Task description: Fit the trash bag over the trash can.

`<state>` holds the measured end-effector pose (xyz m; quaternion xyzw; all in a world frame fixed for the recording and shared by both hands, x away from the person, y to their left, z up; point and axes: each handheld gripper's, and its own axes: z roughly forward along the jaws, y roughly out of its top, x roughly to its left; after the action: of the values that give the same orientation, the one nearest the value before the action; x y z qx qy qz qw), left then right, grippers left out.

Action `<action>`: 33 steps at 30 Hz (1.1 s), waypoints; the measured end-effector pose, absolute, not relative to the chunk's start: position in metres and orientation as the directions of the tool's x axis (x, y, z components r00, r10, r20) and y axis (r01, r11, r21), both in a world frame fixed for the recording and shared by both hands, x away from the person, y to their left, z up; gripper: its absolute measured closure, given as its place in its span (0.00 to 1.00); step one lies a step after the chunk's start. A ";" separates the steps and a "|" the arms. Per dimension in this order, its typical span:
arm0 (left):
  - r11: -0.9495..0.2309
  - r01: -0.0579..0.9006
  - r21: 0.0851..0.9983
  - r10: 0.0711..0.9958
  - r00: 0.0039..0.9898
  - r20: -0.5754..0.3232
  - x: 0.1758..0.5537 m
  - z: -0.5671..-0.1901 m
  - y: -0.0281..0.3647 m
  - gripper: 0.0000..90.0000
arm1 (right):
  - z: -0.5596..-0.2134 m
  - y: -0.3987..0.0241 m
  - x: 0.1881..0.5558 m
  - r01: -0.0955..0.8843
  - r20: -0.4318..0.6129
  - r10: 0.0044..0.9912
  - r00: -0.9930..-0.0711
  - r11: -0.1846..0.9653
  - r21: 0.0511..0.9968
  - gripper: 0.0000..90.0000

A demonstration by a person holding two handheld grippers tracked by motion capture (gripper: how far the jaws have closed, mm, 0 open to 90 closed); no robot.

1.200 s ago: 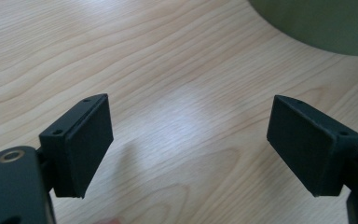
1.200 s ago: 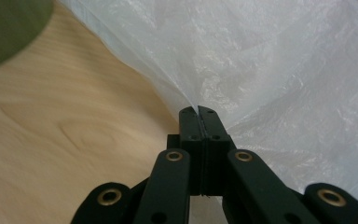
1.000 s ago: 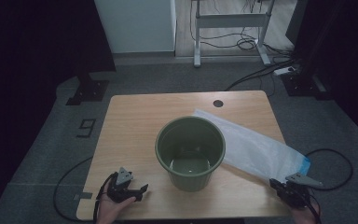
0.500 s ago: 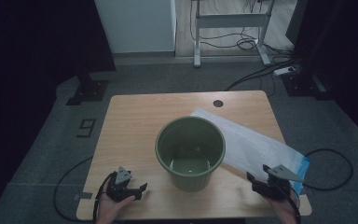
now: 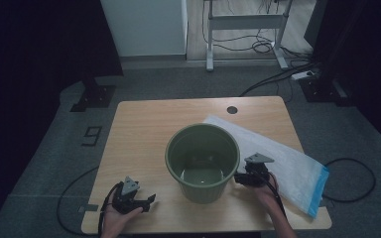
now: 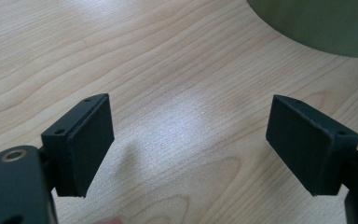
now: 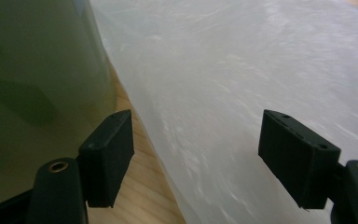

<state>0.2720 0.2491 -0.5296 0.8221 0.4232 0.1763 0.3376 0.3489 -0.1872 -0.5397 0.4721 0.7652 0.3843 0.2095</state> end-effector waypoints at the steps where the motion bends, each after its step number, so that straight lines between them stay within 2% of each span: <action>1: -0.414 0.578 0.704 0.815 0.580 0.003 0.272 -0.530 0.249 0.16 | -0.544 -0.183 0.353 0.569 0.033 0.884 -0.466 0.271 0.776 0.29; 3: -0.416 0.578 0.702 0.815 0.580 0.005 0.272 -0.530 0.249 0.16 | -0.546 -0.181 0.355 0.574 0.032 0.886 -0.462 0.271 0.772 0.30; 5: -0.419 0.580 0.699 0.814 0.581 0.006 0.273 -0.531 0.249 0.16 | -0.551 -0.178 0.358 0.585 0.006 0.895 -0.447 0.287 0.759 0.38; 10: -0.419 0.582 0.697 0.815 0.580 0.006 0.273 -0.531 0.249 0.16 | -0.552 -0.182 0.357 0.579 0.005 0.904 -0.428 0.270 0.769 0.71; 11: -0.418 0.583 0.697 0.816 0.579 0.005 0.273 -0.532 0.249 0.16 | -0.551 -0.187 0.355 0.591 0.015 0.904 -0.427 0.267 0.762 0.87; 13: -0.418 0.583 0.697 0.816 0.578 0.005 0.272 -0.532 0.249 0.16 | -0.550 -0.189 0.354 0.597 0.021 0.904 -0.428 0.265 0.757 0.91; 14: -0.418 0.583 0.697 0.816 0.577 0.007 0.272 -0.532 0.250 0.16 | -0.549 -0.197 0.350 0.606 0.029 0.903 -0.428 0.263 0.751 0.97; 18: -0.414 0.584 0.698 0.818 0.575 0.004 0.272 -0.532 0.250 0.16 | -0.549 -0.207 0.340 0.605 0.023 0.905 -0.426 0.265 0.751 0.98; 24: -0.424 0.587 0.690 0.815 0.580 0.008 0.272 -0.534 0.247 0.16 | -0.550 -0.232 0.302 0.596 0.013 0.900 -0.436 0.277 0.754 0.98; 29: -0.431 0.583 0.688 0.811 0.585 0.013 0.271 -0.534 0.244 0.16 | -0.549 -0.241 0.292 0.605 0.015 0.907 -0.421 0.268 0.749 0.97; 30: -0.431 0.583 0.689 0.811 0.585 0.012 0.271 -0.534 0.244 0.16 | -0.549 -0.241 0.290 0.598 0.002 0.904 -0.427 0.280 0.751 0.93; 31: -0.430 0.583 0.689 0.811 0.584 0.012 0.271 -0.534 0.244 0.16 | -0.549 -0.241 0.290 0.598 0.002 0.904 -0.427 0.280 0.751 0.93; 32: -0.431 0.585 0.687 0.811 0.585 0.011 0.272 -0.535 0.244 0.17 | -0.549 -0.239 0.291 0.594 -0.007 0.904 -0.427 0.287 0.751 0.83; 33: -0.431 0.585 0.687 0.811 0.585 0.011 0.272 -0.535 0.244 0.16 | -0.549 -0.239 0.291 0.594 -0.007 0.904 -0.427 0.287 0.751 0.83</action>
<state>0.2717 0.2442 -0.5348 0.8280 0.4214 0.1732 0.3269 0.2910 -0.2392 -0.5493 0.4864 0.7703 0.3467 0.2235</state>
